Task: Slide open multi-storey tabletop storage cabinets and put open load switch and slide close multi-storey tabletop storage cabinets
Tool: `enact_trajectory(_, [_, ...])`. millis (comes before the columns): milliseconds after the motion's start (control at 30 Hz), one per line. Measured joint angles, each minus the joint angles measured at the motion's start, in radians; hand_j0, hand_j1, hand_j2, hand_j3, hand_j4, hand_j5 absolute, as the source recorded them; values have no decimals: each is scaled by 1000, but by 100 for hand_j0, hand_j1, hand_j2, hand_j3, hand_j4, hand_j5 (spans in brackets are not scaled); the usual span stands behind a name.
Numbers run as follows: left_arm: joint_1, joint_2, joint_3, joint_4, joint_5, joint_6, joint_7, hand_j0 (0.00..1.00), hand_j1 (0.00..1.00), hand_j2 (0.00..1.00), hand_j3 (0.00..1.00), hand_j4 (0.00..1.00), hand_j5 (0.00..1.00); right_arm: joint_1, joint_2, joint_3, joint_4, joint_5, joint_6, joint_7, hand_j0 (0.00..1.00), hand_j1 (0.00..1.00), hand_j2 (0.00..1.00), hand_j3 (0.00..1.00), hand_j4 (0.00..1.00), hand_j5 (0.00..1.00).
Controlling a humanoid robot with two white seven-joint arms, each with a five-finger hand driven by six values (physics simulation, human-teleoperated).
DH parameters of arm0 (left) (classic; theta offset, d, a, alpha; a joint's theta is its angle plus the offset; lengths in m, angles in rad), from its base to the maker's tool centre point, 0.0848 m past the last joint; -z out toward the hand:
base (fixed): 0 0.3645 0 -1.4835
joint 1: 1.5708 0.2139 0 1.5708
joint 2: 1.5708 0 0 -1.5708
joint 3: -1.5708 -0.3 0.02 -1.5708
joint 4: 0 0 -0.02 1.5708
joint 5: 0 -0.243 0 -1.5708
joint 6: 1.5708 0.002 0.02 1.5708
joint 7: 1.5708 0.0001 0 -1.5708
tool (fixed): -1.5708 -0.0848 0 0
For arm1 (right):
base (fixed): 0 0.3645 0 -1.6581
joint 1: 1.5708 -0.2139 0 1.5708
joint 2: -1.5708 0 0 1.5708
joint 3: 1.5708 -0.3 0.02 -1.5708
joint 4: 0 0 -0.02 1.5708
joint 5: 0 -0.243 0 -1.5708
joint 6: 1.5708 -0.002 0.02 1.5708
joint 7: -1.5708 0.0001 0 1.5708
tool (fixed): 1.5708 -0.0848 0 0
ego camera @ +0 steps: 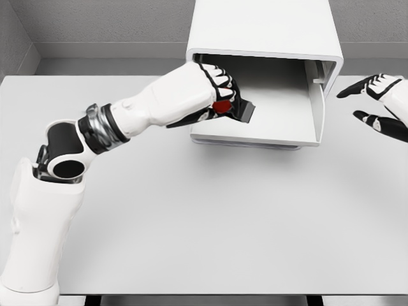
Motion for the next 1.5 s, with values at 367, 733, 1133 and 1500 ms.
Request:
enact_trajectory(367, [-31, -78, -8, 49, -99, 0, 0, 37, 37, 37, 37, 37, 37, 75, -2, -5, 27, 15, 0, 2, 56, 56, 56, 56, 56, 56])
enact_trajectory(733, [-58, -125, -23, 120, -152, 0, 0, 38, 38, 38, 38, 38, 38, 172, -16, -41, 18, 25, 0, 1, 53, 53, 53, 53, 53, 53])
enact_trajectory(1133, [-58, -128, -52, 149, -157, 0, -1, 42, 42, 42, 42, 42, 42, 293, -9, -43, -83, 41, 0, 2, 53, 53, 53, 53, 53, 53])
enact_trajectory(1500, [-54, -128, -43, 177, -156, 0, -1, 44, 44, 44, 44, 44, 44, 347, 0, -43, -130, 43, 0, 2, 54, 54, 54, 54, 54, 54])
